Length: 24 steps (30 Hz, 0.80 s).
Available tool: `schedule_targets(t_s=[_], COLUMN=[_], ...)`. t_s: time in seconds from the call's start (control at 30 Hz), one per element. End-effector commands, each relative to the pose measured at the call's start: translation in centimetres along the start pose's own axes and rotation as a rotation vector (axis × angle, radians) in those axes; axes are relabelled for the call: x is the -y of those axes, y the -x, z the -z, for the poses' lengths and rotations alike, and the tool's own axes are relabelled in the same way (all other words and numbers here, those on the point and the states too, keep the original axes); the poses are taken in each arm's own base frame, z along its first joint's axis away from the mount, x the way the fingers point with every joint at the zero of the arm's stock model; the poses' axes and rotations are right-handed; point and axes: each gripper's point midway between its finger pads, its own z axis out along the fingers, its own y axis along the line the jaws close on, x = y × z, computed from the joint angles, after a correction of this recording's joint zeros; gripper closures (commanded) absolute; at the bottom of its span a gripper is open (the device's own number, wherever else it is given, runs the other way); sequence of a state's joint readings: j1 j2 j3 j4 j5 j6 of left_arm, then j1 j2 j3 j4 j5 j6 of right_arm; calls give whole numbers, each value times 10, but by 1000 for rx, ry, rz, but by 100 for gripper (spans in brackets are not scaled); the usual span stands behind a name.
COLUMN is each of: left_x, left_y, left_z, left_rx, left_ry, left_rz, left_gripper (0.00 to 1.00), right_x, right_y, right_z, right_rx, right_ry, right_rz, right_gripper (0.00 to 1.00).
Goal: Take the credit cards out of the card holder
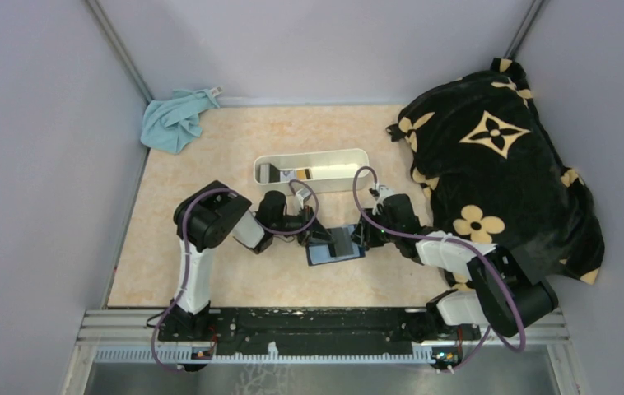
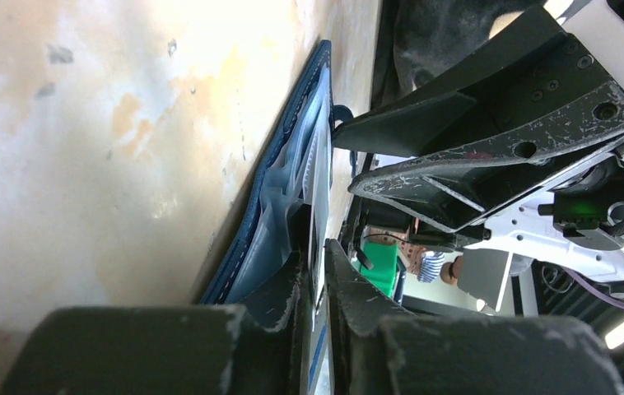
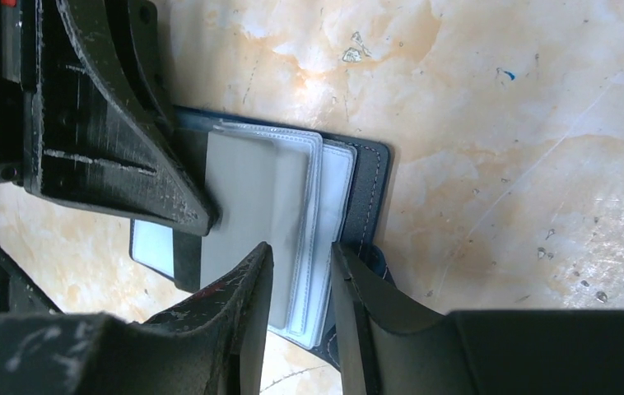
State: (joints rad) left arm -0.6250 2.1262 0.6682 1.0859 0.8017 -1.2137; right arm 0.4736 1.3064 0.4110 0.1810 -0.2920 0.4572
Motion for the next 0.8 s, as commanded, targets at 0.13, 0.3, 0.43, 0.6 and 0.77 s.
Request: schedule_targets(t_s=[0.13,0.3,0.43,0.6,0.77], left_x=[-24,-24,-24,-28,-28], left_y=[-1,-1,-4,-5,-9], left_z=[9,20,26,32,36], left_rx=[-81,-84,-90,-87,-84], left_ry=[124,145,163,208,219], left_rz=[10,-13,-26,-55,-56], left_gripper=[82,82,81,79,79], right_x=[7,8,7,8,8], right_y=[-7,-9,-9,-10,-10], right_z=[-3,-6,-8,-10,-11], right_rx=[-21,-25,-25,-28,-30], right_ry=[-11,-12,-2,-6,-6], right_rz=[1,-11,-15,-17,-20], right_gripper=[71,73,73,73,74])
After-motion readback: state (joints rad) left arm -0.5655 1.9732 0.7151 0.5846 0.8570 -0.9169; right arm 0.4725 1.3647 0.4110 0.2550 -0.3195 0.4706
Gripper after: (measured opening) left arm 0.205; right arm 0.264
